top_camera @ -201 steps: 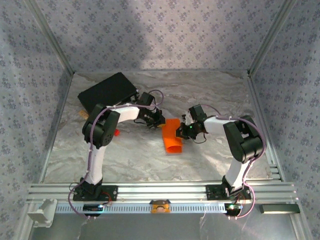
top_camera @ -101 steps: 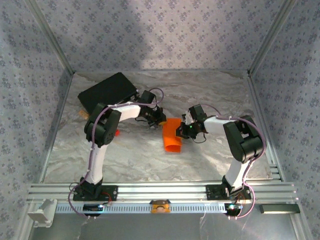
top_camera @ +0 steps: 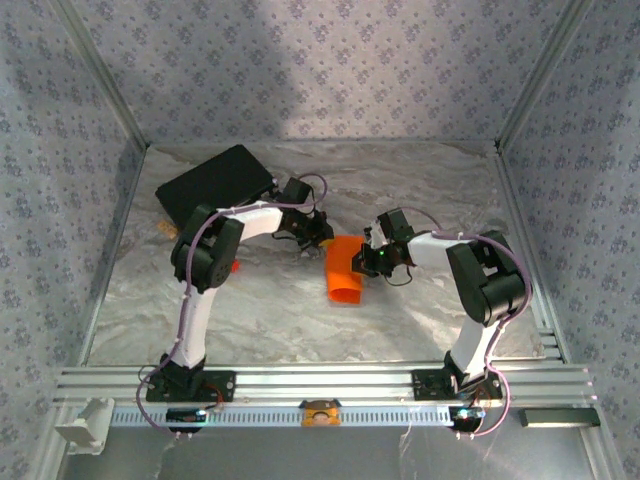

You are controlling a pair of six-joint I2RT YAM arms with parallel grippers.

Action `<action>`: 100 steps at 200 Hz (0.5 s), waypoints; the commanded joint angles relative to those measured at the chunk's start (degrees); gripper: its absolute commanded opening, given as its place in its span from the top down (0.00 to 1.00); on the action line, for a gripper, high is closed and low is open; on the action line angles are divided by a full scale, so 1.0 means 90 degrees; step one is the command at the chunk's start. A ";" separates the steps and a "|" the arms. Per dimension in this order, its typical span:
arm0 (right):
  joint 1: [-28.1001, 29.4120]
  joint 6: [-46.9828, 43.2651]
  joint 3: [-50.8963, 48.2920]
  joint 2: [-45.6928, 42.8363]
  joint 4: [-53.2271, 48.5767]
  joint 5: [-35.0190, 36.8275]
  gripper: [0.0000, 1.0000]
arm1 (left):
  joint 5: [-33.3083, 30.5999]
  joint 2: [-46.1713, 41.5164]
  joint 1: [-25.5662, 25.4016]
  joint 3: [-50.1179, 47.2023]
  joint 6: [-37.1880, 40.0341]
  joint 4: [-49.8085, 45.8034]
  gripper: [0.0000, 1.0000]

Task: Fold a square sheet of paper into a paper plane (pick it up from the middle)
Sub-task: First fold the square sheet of paper in half at the center of the table.

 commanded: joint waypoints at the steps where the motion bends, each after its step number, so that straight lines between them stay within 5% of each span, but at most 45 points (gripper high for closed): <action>1: -0.0015 -0.0140 -0.0146 0.0273 -0.0853 0.0354 1.00 | -0.0785 0.0328 0.0235 0.0186 -0.0171 0.0040 1.00; 100: -0.0014 -0.0191 -0.0122 0.0312 -0.0913 0.0313 1.00 | -0.0945 0.0402 0.0247 0.0397 -0.0411 0.0125 1.00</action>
